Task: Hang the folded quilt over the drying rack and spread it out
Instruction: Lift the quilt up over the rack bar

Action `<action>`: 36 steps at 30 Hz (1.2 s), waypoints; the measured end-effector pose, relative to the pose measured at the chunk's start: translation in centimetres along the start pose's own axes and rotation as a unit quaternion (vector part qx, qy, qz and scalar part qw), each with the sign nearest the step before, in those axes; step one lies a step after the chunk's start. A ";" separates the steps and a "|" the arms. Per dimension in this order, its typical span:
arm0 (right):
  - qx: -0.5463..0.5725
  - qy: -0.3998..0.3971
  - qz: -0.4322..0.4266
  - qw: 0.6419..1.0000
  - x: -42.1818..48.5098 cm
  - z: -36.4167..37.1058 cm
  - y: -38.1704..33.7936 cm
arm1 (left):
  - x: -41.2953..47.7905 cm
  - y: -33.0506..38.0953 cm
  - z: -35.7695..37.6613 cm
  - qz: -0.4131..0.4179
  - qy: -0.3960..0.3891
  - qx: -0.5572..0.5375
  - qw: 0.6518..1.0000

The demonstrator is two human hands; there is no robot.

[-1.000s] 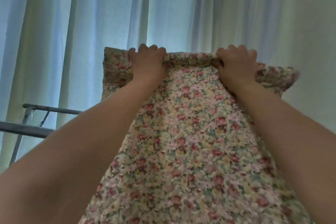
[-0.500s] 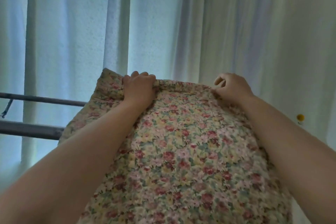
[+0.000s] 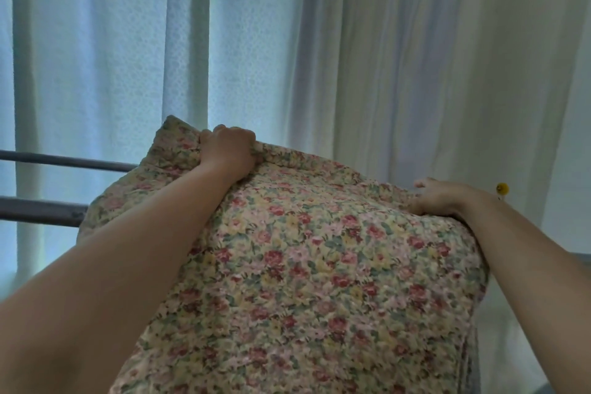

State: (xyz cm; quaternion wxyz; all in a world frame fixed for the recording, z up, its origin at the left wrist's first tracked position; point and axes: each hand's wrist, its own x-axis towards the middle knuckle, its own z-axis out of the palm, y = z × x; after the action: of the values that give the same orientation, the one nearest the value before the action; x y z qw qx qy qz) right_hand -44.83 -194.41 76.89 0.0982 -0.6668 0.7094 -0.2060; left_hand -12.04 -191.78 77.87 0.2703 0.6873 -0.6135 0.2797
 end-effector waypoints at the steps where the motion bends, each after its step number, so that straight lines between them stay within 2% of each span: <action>1: 0.008 0.012 -0.009 1.000 0.1 0.2 -0.1 | -0.1 0.0 0.0 0.006 0.008 -0.001 1.000; 4: 0.043 0.054 -0.025 0.997 0.3 0.5 -0.1 | -0.9 -0.6 -0.4 0.009 0.074 -0.082 0.994; 7: 0.057 0.071 -0.021 0.996 0.5 0.7 0.1 | -3.1 -2.2 -1.7 0.001 0.162 -0.169 0.972; 10: 0.052 0.070 -0.019 0.996 0.4 1.0 0.0 | -6.9 -4.3 -2.6 0.007 0.211 -0.179 0.961; 15: 0.053 0.049 -0.022 0.997 -0.1 1.1 -0.5 | -13.4 -6.4 -2.2 -0.028 0.234 -0.137 0.962; 18: 0.032 0.034 -0.021 0.999 -1.1 0.8 -0.8 | -16.0 -6.7 -1.7 -0.106 0.257 -0.118 0.953; 21: 0.043 0.038 -0.021 0.998 -1.1 0.7 -0.6 | -17.3 -6.4 -1.9 -0.216 0.226 -0.180 0.933; 25: 0.053 0.042 -0.015 0.998 -1.3 0.9 -0.6 | -18.6 -6.0 -2.0 -0.330 0.183 -0.314 0.871; 27: 0.045 0.043 -0.014 0.998 -1.1 1.0 -0.5 | -18.9 -5.9 -1.5 -0.386 0.113 -0.393 0.827; 29: 0.020 0.041 -0.018 0.999 -1.1 1.1 -0.6 | -19.1 -5.8 -1.0 -0.408 0.052 -0.445 0.795; 32: -0.074 0.021 -0.035 0.996 -1.1 1.1 -0.7 | -18.9 -5.6 -0.9 -0.395 0.059 -0.522 0.753; 36: -0.126 -0.044 -0.048 0.990 -2.2 0.9 -1.2 | -18.3 -5.2 -1.3 -0.399 0.094 -0.620 0.669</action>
State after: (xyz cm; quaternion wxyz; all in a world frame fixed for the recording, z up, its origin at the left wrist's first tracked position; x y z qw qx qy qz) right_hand -43.18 -192.39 76.33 0.0340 -0.7155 0.6919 -0.0898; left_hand -8.59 -177.61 65.51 0.7761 0.5109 -0.2841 -0.2364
